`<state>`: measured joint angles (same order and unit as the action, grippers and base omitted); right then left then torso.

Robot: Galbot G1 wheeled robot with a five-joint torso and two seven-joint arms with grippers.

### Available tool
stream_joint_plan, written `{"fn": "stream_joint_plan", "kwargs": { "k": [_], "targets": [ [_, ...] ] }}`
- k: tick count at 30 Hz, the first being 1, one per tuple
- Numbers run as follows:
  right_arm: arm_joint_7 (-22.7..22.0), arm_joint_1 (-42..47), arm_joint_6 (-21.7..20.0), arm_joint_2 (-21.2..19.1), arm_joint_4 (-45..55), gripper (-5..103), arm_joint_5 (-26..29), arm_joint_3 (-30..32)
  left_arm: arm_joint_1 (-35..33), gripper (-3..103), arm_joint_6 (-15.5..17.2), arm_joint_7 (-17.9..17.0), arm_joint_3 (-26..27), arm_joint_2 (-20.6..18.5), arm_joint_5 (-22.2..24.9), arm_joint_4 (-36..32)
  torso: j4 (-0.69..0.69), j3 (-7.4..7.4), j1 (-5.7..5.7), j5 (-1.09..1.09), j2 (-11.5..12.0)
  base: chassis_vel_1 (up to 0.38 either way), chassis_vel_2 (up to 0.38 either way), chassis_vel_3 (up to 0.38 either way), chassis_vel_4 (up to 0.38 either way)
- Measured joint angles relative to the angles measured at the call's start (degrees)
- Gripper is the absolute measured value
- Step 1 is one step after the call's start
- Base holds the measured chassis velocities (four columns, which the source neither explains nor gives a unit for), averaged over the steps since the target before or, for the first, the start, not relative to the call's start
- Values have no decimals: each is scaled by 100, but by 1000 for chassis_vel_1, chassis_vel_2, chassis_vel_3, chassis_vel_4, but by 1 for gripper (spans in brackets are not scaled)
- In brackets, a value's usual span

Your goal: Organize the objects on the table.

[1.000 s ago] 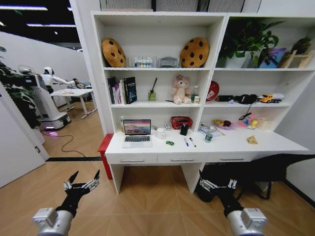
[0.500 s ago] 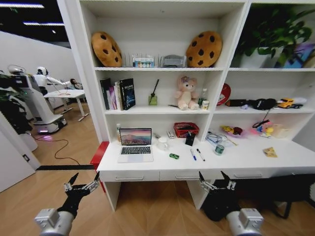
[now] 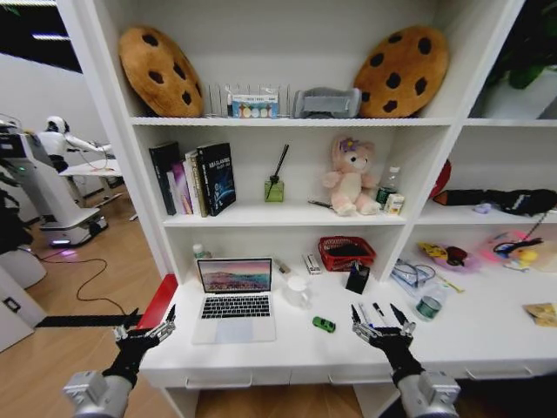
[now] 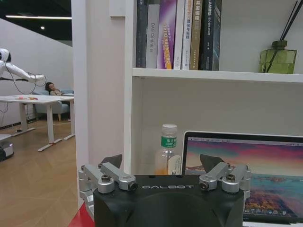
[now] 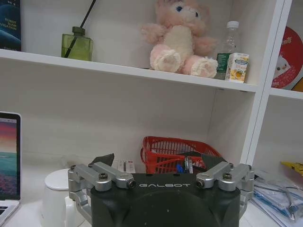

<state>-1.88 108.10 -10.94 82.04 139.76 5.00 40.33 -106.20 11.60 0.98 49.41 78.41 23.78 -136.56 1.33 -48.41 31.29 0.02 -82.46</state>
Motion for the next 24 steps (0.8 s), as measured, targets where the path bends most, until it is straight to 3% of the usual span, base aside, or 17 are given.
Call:
{"fn": "stream_joint_plan", "kwargs": {
  "k": [1, 3, 4, 5, 6, 10, 12, 13, 16, 17, 19, 20, 22, 23, 24],
  "targets": [
    [7, 19, -3, -2, 8, 100, -25, -1, 3, 88, -11, 3, -7, 18, -1, 3, 4, 1, -2, -5, -1, 0, 0, 0, 0],
    [7, 19, -3, -2, 8, 100, -25, -1, 3, 88, -11, 3, -7, 18, -1, 3, 4, 1, -2, -5, -1, 0, 0, 0, 0],
    [8, 24, -11, -2, 15, 100, -30, -5, 8, 82, -17, 2, -8, 20, -1, 9, 3, 1, -4, -1, -1, 0, 0, 0, 0],
    [6, 42, -69, 4, 70, 100, -29, -11, 35, 66, -33, -2, 7, -37, 31, 33, 1, 4, -14, -3, -6, 66, -76, -55, 34],
    [-24, 51, -92, 5, 91, 100, -8, -11, 51, 61, -36, -3, 15, -74, 60, 33, 2, 4, -14, -1, -6, 63, -57, -68, 51],
    [-121, 33, -154, -25, 109, 100, 34, -21, 110, 50, -19, -5, 31, -195, 175, 41, 2, 4, -14, -2, -7, 16, -14, -17, 13],
    [-180, -28, -173, -110, 80, 100, 64, -12, 189, 39, 121, -31, 33, -380, 347, 9, 2, 3, -10, -2, -5, 0, 0, 0, 0],
    [-180, -28, -173, -110, 80, 100, 64, -12, 189, 39, 121, -31, 33, -380, 347, 9, 2, 3, -10, -2, -5, 0, 0, 0, 0],
    [-297, -298, -323, -345, -225, 100, 304, -26, 455, 23, 529, -259, -100, -971, 580, -133, 1, 2, -7, -2, -3, 0, 0, 0, 0],
    [-297, -298, -323, -345, -225, 100, 304, -26, 455, 23, 529, -259, -100, -971, 580, -133, 1, 2, -7, -2, -3, 0, 0, 0, 0],
    [-347, -651, -367, -470, -638, 100, 400, -122, 799, 13, 840, -677, -219, -1445, 811, -142, 3, 1, -6, -2, -3, 0, 0, 0, 0],
    [-347, -651, -367, -470, -638, 100, 400, -122, 799, 13, 840, -677, -219, -1445, 811, -142, 3, 1, -6, -2, -3, 0, 0, 0, 0],
    [-333, -1033, -304, -565, -999, 100, 407, -283, 1222, 3, 1319, -1339, -286, -1840, 1247, -99, -2, 1, -6, 0, -2, 0, 0, 0, 0],
    [-333, -1033, -304, -565, -999, 100, 407, -283, 1222, 3, 1319, -1339, -286, -1840, 1247, -99, -2, 1, -6, 0, -2, 0, 0, 0, 0],
    [-296, -1096, -295, -575, -1041, 100, 440, -298, 1488, 1, 1644, -1696, -340, -2051, 1600, -77, -3, 1, -6, -3, -2, 0, 0, 0, 0]
  ]
}}
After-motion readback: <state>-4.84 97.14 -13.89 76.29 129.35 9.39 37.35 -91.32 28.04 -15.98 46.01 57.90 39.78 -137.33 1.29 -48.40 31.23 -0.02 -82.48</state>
